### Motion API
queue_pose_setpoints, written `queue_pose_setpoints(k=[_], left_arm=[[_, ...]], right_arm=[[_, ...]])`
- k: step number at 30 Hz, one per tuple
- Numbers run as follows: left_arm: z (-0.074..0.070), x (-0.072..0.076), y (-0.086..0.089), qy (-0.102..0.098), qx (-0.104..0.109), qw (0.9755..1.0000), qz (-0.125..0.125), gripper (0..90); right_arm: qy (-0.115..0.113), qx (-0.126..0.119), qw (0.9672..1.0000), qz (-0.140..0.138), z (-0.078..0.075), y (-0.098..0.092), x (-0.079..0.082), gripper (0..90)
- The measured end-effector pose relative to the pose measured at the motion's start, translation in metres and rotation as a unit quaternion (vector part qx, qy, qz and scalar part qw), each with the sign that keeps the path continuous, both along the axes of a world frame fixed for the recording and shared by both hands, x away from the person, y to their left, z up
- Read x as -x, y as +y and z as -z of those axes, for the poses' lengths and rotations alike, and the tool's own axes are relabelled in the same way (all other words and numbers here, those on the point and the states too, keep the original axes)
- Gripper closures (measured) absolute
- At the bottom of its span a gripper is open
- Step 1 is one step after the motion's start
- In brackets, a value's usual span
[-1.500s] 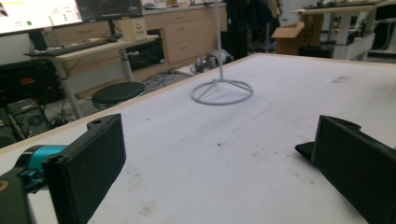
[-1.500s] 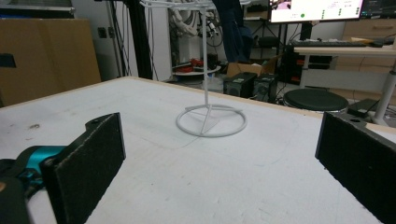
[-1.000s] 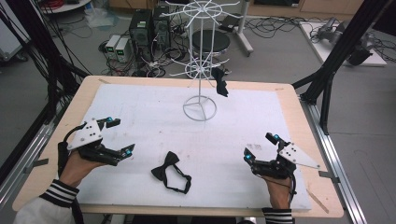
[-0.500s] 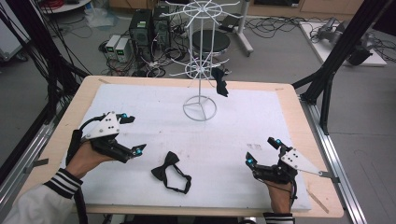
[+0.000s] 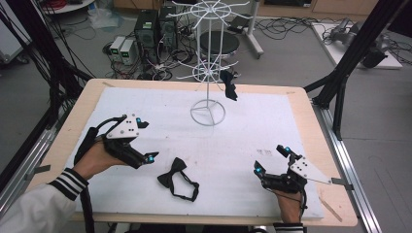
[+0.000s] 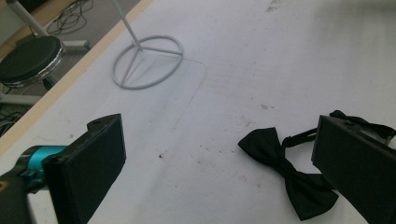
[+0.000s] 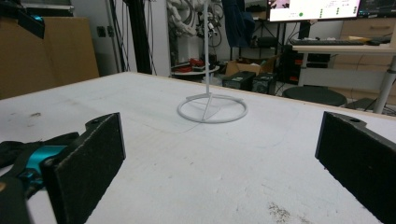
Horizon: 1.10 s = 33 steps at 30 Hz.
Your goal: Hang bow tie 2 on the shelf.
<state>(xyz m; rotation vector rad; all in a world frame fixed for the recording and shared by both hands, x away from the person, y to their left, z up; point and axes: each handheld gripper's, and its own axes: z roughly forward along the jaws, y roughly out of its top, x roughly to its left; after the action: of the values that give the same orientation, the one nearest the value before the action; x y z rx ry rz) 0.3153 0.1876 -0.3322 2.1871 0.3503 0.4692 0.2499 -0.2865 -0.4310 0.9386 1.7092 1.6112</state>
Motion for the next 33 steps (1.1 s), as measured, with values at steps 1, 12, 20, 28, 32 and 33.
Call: queue_pose_setpoints(k=[1, 12, 20, 28, 32, 33], left_arm=[[0.0, 0.0, -0.001, 0.002, -0.005, 1.0, 0.002, 3.4], [0.01, -0.003, -0.013, 0.042, -0.048, 0.9979, 0.015, 3.5], [0.019, -0.001, -0.031, 0.05, -0.059, 0.9964, 0.034, 3.5], [0.031, -0.005, -0.046, 0.074, -0.091, 0.992, 0.046, 3.5], [0.037, -0.007, -0.052, 0.082, -0.094, 0.9912, 0.045, 3.5], [0.039, -0.007, -0.053, 0.086, -0.095, 0.9906, 0.046, 3.5]], right_arm=[[0.001, -0.001, 1.0, 0.0, 0.0, 0.0, 0.001, 0.7], [-0.008, -0.003, 0.9999, -0.007, 0.007, 0.002, 0.0, 0.6], [-0.011, -0.001, 0.9999, -0.006, 0.01, 0.002, 0.001, 0.6], [-0.012, -0.005, 0.9999, -0.011, 0.011, 0.001, 0.002, 0.6], [-0.017, -0.006, 0.9998, -0.01, 0.013, 0.0, 0.001, 0.7], [-0.016, -0.008, 0.9998, -0.009, 0.013, 0.0, 0.001, 0.6]])
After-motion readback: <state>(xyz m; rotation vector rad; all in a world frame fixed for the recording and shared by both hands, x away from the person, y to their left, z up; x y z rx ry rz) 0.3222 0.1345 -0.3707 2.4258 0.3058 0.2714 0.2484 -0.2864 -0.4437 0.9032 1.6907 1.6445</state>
